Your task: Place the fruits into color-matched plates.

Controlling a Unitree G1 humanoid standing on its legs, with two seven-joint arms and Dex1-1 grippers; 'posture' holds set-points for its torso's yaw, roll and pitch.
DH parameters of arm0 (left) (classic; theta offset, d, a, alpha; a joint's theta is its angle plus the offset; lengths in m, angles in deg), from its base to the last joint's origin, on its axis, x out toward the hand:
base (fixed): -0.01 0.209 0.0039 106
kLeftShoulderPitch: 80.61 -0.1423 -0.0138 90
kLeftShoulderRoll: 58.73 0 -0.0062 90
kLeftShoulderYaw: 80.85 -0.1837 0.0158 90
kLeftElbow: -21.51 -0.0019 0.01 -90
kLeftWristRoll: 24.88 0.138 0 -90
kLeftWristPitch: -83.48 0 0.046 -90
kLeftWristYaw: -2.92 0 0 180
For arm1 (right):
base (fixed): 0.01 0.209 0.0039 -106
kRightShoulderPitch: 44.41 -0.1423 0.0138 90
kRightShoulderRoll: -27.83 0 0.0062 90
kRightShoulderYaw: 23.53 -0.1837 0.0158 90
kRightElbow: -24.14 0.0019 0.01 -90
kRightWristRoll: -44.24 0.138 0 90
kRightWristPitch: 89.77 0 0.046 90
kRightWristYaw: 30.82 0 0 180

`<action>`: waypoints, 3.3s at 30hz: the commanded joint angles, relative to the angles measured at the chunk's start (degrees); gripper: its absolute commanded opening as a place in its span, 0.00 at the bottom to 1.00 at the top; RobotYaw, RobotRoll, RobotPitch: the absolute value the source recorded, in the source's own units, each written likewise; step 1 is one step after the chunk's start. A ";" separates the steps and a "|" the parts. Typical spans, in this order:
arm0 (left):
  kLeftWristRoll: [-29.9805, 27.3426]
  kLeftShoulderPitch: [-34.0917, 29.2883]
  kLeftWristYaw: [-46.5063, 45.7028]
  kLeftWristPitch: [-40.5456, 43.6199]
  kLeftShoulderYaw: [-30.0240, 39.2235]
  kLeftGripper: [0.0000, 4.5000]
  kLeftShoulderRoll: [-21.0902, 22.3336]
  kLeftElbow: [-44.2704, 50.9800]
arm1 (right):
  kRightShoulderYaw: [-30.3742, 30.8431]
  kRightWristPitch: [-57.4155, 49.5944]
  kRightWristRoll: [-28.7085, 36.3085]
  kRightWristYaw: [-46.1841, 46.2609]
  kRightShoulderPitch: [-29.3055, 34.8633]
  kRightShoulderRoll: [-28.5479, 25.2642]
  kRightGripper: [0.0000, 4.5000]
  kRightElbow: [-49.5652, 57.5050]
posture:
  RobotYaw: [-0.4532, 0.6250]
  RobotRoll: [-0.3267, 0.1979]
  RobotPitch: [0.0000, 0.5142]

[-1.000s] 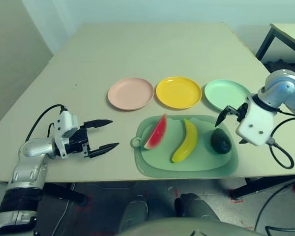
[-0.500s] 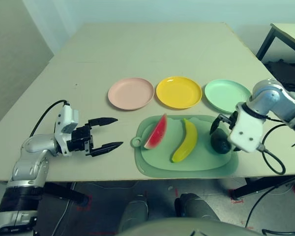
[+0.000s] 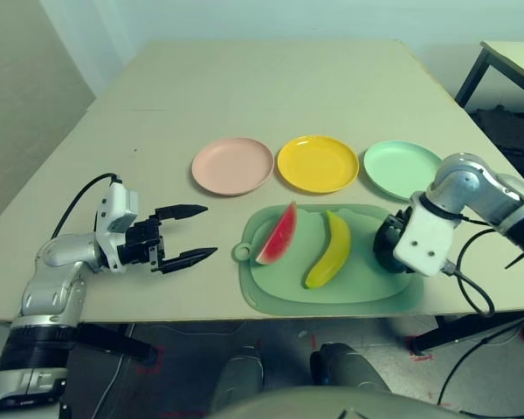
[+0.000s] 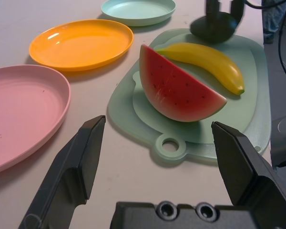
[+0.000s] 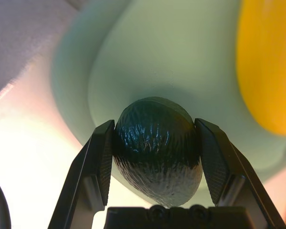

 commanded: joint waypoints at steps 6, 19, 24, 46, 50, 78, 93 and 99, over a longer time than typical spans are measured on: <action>0.48 0.30 -1.26 0.05 0.97 1.00 0.13 -0.63 | -1.41 -1.71 2.60 -0.15 -5.16 1.05 0.63 -3.13 | 0.40 0.62 0.09; 0.29 1.54 -6.11 1.21 2.08 1.00 -0.44 -1.15 | -1.29 10.29 -29.00 29.41 -20.85 14.34 0.63 -48.86 | 0.43 0.62 0.07; 0.67 0.62 -7.47 0.98 2.29 1.00 0.02 -0.45 | -0.22 8.84 -36.86 38.33 -20.13 15.97 0.63 -53.10 | 0.44 0.62 0.08; 2.02 4.15 -1.39 -0.92 -0.27 1.00 0.56 -4.05 | -12.13 17.88 -28.52 20.43 -24.88 19.95 1.00 -48.43 | 0.38 0.62 0.09; 2.22 5.27 1.28 -1.46 -0.98 1.00 0.51 -4.96 | -12.39 17.88 -12.28 2.52 -16.05 19.92 1.00 -31.01 | 0.38 0.62 0.10; 2.00 2.75 -1.01 -1.82 0.45 1.00 0.07 -2.51 | -1.40 12.44 -18.65 2.69 -9.53 26.24 0.74 -24.31 | 0.42 0.62 0.13; 2.30 3.15 -1.28 -2.19 -0.41 1.00 -0.70 -2.99 | -12.61 2.29 -17.18 9.10 -26.75 29.64 0.37 -42.94 | 0.41 0.62 0.09; 2.08 2.56 -2.42 -3.26 0.55 1.00 -1.45 -2.07 | -13.27 -5.64 -22.87 24.15 -30.34 32.52 0.37 -51.54 | 0.41 0.62 0.08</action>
